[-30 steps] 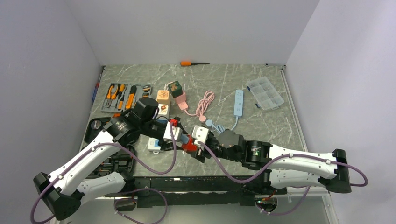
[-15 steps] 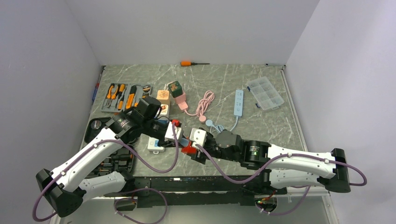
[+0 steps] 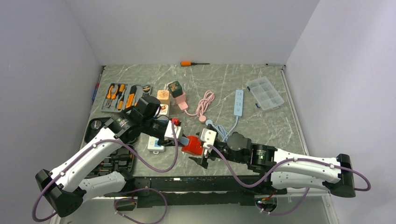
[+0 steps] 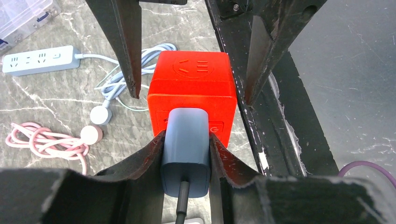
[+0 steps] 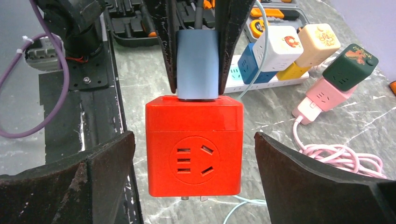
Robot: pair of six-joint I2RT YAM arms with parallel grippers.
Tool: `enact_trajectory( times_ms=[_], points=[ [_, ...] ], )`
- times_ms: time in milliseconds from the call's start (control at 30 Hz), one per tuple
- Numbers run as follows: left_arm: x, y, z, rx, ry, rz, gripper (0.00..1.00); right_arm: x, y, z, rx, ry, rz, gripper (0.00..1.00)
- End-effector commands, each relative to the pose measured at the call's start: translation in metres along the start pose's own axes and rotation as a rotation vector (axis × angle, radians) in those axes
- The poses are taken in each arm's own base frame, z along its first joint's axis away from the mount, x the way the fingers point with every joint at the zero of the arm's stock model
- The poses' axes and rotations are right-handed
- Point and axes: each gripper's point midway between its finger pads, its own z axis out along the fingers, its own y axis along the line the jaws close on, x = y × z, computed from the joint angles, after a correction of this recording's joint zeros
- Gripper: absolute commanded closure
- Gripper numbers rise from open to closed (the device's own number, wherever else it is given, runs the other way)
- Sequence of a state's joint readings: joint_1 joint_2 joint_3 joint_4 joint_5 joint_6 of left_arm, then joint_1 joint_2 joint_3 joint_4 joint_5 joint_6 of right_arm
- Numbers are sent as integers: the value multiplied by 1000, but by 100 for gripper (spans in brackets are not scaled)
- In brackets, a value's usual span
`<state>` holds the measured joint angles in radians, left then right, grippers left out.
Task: Pull the plug off the socket
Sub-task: Remove the plug from the socket.
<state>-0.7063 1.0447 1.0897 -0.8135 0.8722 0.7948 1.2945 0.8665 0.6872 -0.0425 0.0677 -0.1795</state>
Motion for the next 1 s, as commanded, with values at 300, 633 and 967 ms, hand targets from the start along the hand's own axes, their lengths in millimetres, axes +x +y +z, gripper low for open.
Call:
enact_trajectory(
  times_ms=[300, 633, 967],
  points=[
    [-32, 3, -9, 2, -70, 76, 100, -32, -15, 26, -71, -148, -5, 0],
    [-29, 5, -9, -11, -62, 92, 100, -17, -4, 43, -142, -98, -29, 12],
    [-20, 5, -7, -15, -40, 89, 100, -36, 3, 31, -176, -199, -13, 77]
  ],
)
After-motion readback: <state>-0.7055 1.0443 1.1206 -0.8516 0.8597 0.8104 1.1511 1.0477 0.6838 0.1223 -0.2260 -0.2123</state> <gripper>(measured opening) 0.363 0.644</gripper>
